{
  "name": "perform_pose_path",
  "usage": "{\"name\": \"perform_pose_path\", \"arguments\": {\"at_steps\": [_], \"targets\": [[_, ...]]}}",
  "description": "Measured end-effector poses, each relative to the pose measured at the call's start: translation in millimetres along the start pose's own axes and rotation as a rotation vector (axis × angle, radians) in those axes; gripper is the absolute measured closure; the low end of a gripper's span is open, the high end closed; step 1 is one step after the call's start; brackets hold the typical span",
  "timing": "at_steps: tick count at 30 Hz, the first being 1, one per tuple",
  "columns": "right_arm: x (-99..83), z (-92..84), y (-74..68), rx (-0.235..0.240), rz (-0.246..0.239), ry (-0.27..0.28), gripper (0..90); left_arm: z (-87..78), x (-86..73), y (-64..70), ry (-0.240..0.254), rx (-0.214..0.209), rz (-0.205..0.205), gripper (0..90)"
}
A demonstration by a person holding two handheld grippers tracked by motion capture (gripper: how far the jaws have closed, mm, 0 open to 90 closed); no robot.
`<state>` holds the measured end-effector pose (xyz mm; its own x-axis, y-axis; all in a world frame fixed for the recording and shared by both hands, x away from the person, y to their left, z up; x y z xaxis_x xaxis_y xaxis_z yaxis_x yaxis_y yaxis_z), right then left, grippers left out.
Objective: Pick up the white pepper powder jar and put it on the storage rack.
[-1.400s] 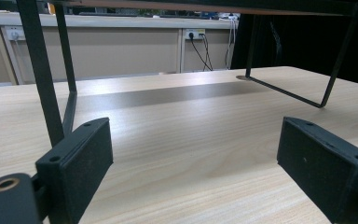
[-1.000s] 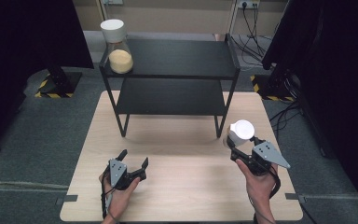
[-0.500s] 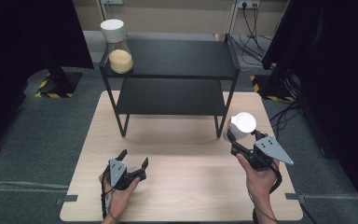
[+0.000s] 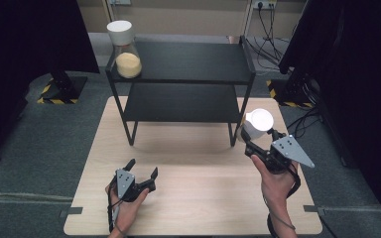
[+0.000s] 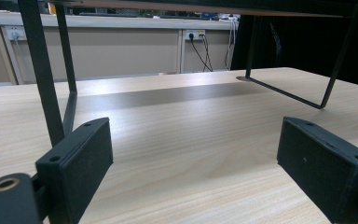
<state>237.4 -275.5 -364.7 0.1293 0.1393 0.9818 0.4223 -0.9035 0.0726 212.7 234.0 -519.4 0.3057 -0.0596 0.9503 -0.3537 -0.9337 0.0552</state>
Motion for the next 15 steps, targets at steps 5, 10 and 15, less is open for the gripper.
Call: {"name": "perform_pose_path", "arguments": {"at_steps": [5, 10, 15], "targets": [[6.0, 1.4, -0.7, 0.002, -0.004, 0.013, 31.0, 0.0, 0.0, 0.0, 0.0, 0.0, 0.0, 9.9], [11.6, 3.1, -1.5, -0.002, -0.01, 0.019, 30.9, -0.1, -0.1, -0.3, 0.0, -0.001, -0.002, 9.9], [16.4, 4.6, -1.9, -0.002, -0.014, 0.023, 31.0, 0.0, 0.1, -0.1, 0.0, 0.0, 0.001, 10.0]]}}
Point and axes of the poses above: each handheld gripper's, and its own axes: z roughly forward along the jaws, x roughly out of its top, y roughly to its right, the point moved 1 cm from there along z, roughly forward along the jaws, and after that the axes turned 12 degrees about -y, right-handed, at the moved point
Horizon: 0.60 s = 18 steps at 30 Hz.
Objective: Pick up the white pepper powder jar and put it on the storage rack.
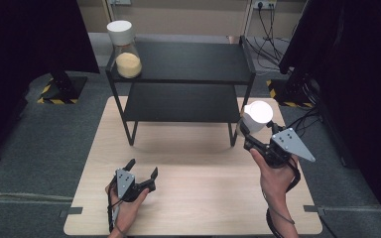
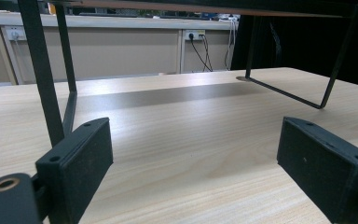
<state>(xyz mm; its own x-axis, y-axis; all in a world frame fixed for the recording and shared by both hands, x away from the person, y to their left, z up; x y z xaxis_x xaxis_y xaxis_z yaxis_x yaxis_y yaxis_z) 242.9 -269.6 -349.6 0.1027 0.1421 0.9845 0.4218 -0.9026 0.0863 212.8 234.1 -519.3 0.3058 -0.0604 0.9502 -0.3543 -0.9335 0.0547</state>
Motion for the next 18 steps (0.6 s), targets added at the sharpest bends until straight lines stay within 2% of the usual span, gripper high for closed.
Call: {"name": "perform_pose_path", "arguments": {"at_steps": [18], "targets": [[27.8, 9.2, -1.8, -0.002, -0.009, 0.037, 31.0, -0.1, -0.1, -0.4, 0.001, 0.001, -0.003, 10.0]]}}
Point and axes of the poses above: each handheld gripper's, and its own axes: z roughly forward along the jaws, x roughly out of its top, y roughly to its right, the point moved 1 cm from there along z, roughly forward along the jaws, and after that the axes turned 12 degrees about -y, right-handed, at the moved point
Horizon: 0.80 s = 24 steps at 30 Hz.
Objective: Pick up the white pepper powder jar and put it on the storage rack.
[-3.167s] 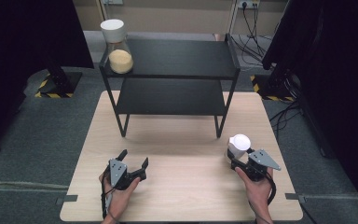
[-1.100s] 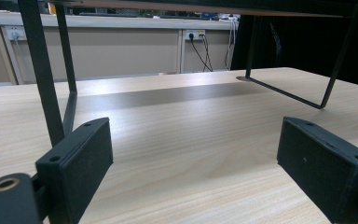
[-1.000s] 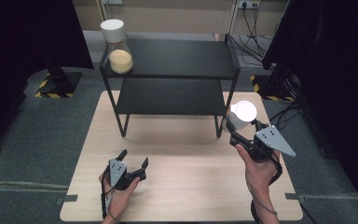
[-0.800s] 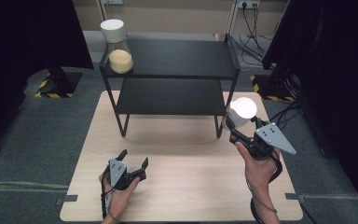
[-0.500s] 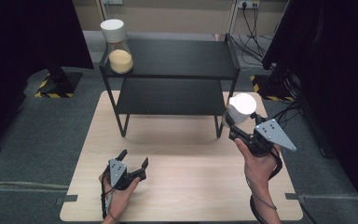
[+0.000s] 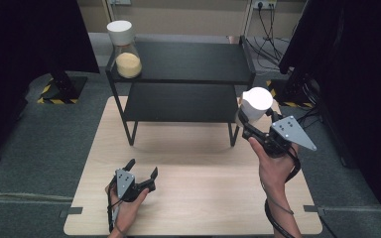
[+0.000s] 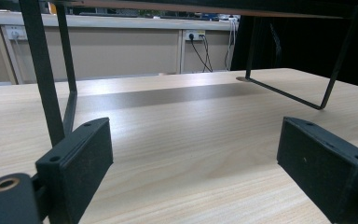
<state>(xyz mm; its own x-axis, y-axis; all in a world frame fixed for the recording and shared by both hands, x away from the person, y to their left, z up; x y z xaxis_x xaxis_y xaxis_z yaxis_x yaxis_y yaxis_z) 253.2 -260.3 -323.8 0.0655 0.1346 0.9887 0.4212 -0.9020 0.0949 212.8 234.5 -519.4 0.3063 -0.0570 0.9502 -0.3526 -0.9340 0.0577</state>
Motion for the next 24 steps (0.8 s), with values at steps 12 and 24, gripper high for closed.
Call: {"name": "perform_pose_path", "arguments": {"at_steps": [12, 24], "targets": [[20.6, 6.1, 1.2, -0.006, -0.01, 0.01, 30.9, 0.1, 0.2, -0.1, -0.001, -0.001, -0.001, 9.9], [33.2, 11.6, 2.1, -0.019, -0.003, 0.029, 30.9, -0.1, 0.1, 0.0, -0.001, -0.002, 0.003, 9.9]]}}
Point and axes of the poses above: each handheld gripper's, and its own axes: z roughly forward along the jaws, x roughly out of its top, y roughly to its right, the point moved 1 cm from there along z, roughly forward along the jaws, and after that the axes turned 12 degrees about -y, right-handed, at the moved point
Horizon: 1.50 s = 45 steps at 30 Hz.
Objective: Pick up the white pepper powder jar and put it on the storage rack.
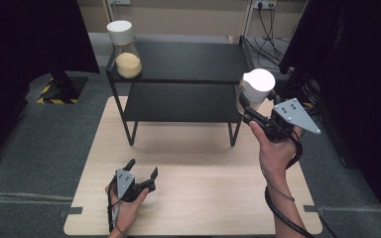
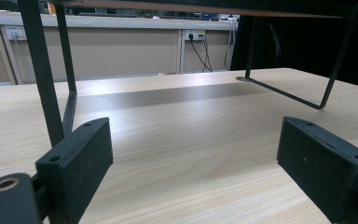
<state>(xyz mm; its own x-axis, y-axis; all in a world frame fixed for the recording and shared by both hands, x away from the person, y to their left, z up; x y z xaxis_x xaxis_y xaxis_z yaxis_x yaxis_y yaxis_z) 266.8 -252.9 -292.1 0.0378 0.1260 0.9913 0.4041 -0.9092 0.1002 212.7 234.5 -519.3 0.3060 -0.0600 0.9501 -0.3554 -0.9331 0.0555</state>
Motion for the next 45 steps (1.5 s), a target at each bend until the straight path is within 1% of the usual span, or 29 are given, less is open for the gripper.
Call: {"name": "perform_pose_path", "arguments": {"at_steps": [6, 18, 32, 43, 45], "targets": [[5.3, 1.5, 0.9, 0.0, 0.003, 0.009, 30.9, 0.0, 0.0, 0.2, 0.0, 0.001, 0.0, 10.0], [22.9, 10.3, -1.2, -0.001, -0.002, 0.027, 30.9, -0.1, -0.2, -0.2, 0.001, -0.001, -0.002, 9.9], [42.6, 23.7, 0.1, 0.0, 0.005, 0.03, 30.9, -0.2, -0.1, -0.9, 0.0, -0.002, -0.005, 10.0], [56.0, 37.9, 4.5, -0.013, 0.016, 0.016, 30.9, -0.2, -0.3, -0.9, 0.001, -0.002, -0.004, 10.0], [58.5, 40.7, 5.7, -0.013, 0.025, 0.015, 30.9, -0.3, 0.0, -1.2, -0.001, -0.003, -0.006, 10.0]]}}
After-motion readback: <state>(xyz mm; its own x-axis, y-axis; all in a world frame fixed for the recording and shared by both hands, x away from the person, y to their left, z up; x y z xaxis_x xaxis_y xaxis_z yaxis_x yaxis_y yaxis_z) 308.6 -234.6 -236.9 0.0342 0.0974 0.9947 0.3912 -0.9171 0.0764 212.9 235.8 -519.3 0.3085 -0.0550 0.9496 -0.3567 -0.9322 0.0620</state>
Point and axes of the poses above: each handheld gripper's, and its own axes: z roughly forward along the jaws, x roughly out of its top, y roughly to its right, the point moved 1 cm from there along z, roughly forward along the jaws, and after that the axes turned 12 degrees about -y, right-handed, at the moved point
